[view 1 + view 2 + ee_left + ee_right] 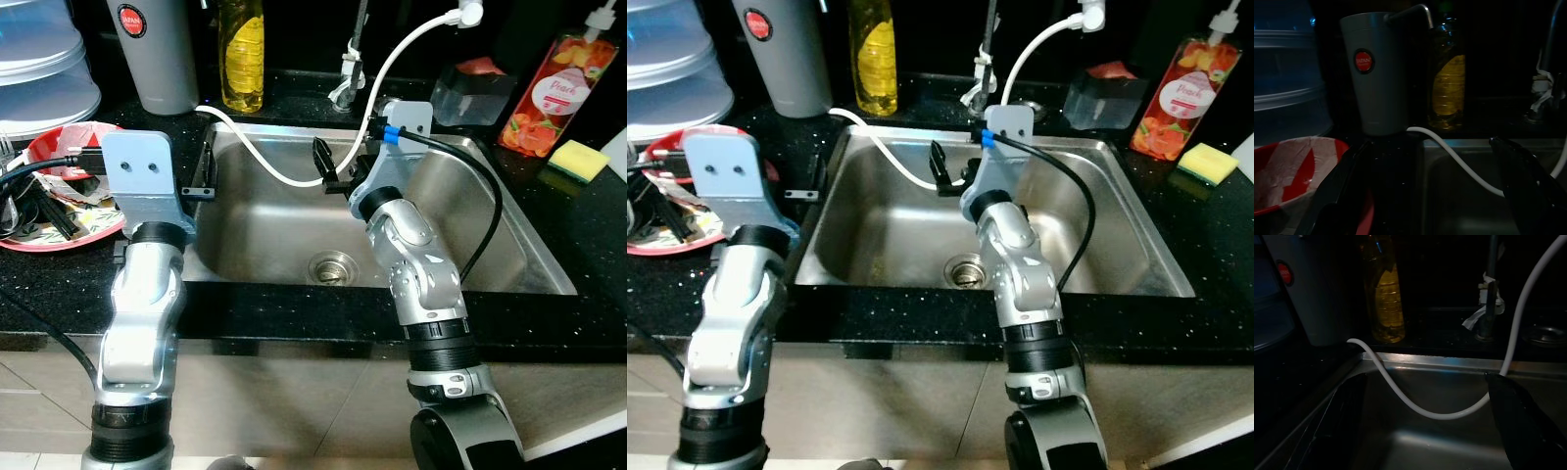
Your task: Kitchen organization
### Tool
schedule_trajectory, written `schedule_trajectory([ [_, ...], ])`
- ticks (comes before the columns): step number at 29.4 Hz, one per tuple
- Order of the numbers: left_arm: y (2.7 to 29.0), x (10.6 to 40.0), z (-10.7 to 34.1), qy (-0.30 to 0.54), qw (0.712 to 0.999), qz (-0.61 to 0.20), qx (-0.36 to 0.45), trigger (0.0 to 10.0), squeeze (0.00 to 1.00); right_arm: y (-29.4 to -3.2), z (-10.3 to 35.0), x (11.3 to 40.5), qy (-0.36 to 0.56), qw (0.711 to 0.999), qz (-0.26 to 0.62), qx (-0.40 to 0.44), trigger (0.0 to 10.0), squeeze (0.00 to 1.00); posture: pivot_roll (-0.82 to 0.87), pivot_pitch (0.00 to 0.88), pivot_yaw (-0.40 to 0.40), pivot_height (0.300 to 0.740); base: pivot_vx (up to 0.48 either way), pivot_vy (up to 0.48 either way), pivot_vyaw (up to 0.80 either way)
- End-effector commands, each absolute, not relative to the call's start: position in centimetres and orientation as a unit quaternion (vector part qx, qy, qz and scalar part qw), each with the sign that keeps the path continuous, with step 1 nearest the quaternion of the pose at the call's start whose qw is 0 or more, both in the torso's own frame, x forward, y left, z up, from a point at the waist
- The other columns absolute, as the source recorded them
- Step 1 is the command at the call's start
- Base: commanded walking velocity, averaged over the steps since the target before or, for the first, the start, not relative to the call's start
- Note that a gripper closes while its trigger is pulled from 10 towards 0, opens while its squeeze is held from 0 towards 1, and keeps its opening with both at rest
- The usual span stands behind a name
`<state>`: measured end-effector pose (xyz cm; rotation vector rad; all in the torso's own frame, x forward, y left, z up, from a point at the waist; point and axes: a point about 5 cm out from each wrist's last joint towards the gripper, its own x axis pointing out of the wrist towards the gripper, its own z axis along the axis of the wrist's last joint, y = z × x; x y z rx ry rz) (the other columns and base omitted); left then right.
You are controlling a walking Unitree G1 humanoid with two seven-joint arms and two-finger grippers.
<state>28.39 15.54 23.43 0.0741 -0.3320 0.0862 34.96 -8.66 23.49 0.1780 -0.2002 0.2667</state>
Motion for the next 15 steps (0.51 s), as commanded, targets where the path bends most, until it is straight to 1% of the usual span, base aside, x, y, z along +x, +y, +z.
schedule_trajectory([
  [1,15.6,28.3,23.3,-0.163,0.985,0.044,0.041,10.0,0.00,-8.8,23.3,35.0,-0.096,0.983,0.132,0.088,10.0,0.00,0.12,0.000,-0.049,0.740,0.000,0.000,0.00],
  [11,16.2,28.5,23.3,-0.158,0.985,0.056,0.045,10.0,0.00,-8.7,23.4,35.0,-0.097,0.982,0.133,0.087,10.0,0.00,0.12,0.000,-0.051,0.740,0.000,0.000,0.00],
  [13,17.1,28.6,23.8,-0.159,0.983,0.067,0.068,10.0,0.00,-8.7,23.4,35.0,-0.097,0.983,0.132,0.086,10.0,0.00,0.12,0.000,-0.046,0.740,0.000,0.000,0.00],
  [14,18.2,28.8,23.8,-0.134,0.983,0.088,0.094,10.0,0.00,-8.8,23.4,35.0,-0.097,0.983,0.131,0.084,10.0,0.00,0.12,0.000,-0.046,0.740,0.000,0.000,0.00],
  [15,18.2,28.8,23.8,-0.134,0.983,0.088,0.094,10.0,0.00,-8.8,23.4,35.0,-0.097,0.983,0.131,0.084,10.0,0.00,0.12,0.000,-0.046,0.740,0.000,0.000,0.00],
])
